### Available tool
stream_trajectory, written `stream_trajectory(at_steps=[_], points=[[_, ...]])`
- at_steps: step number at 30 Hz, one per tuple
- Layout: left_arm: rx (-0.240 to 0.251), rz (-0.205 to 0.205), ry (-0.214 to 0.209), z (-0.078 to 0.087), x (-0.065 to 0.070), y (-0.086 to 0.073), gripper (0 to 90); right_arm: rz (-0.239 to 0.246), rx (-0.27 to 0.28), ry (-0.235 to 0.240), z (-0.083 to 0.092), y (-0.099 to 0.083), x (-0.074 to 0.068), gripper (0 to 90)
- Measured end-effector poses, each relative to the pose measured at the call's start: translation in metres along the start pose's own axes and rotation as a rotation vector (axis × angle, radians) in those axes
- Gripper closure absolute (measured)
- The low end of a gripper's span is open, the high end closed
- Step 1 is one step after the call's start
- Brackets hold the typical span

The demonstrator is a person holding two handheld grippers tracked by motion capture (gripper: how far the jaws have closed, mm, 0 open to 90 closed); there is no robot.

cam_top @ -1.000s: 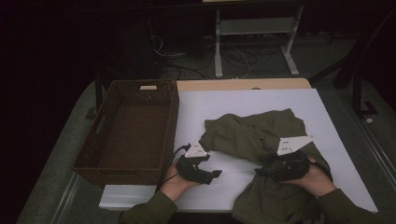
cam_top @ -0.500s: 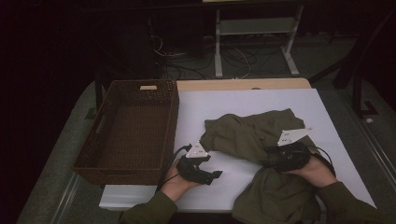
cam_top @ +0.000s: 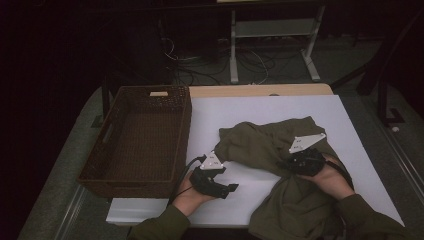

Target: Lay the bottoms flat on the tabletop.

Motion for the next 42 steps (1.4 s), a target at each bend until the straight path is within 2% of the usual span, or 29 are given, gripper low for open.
stream_trajectory(at_steps=[10, 16, 22, 27, 30, 32, 34, 36, 39, 42], points=[[-0.002, -0.002, -0.001, -0.001, 0.000, 0.000, 27.5, -0.030, 0.050, 0.020, -0.011, 0.025, 0.009, 86.0], [0.003, 0.000, 0.001, 0.001, -0.001, 0.000, 27.5, -0.049, 0.118, 0.037, -0.015, 0.054, 0.014, 86.2], [0.002, 0.001, 0.003, 0.001, -0.002, 0.000, 27.6, -0.042, 0.170, 0.060, -0.021, 0.082, 0.013, 86.2], [0.003, 0.006, 0.005, 0.001, -0.003, 0.000, 27.6, -0.031, 0.201, 0.089, -0.026, 0.099, 0.005, 86.2], [0.002, 0.003, 0.004, 0.001, -0.002, 0.000, 27.6, -0.021, 0.180, 0.097, -0.032, 0.095, 0.001, 82.8], [0.002, 0.005, 0.004, 0.002, -0.003, 0.000, 27.6, -0.042, 0.176, 0.111, -0.030, 0.091, 0.002, 70.5], [0.000, 0.002, 0.004, 0.002, -0.004, -0.001, 27.6, -0.057, 0.182, 0.117, -0.024, 0.086, 0.005, 63.5], [0.001, 0.005, 0.005, 0.002, -0.004, -0.001, 27.6, -0.076, 0.189, 0.103, -0.014, 0.082, 0.009, 57.3], [-0.001, 0.002, 0.005, 0.002, -0.004, -0.001, 27.6, -0.099, 0.204, 0.085, 0.002, 0.076, 0.017, 52.0], [0.002, 0.004, 0.005, 0.001, -0.004, 0.000, 27.6, -0.116, 0.195, 0.060, 0.014, 0.067, 0.024, 48.6]])
Point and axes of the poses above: each handheld gripper's, and its own axes: z roughly backward along the jaws, y roughly out of its top, x roughly to its right, the point moved 8 cm from there along -z, roughly forward along the jaws, and after that the axes turned 5 degrees about -z, right-handed, at the moved point
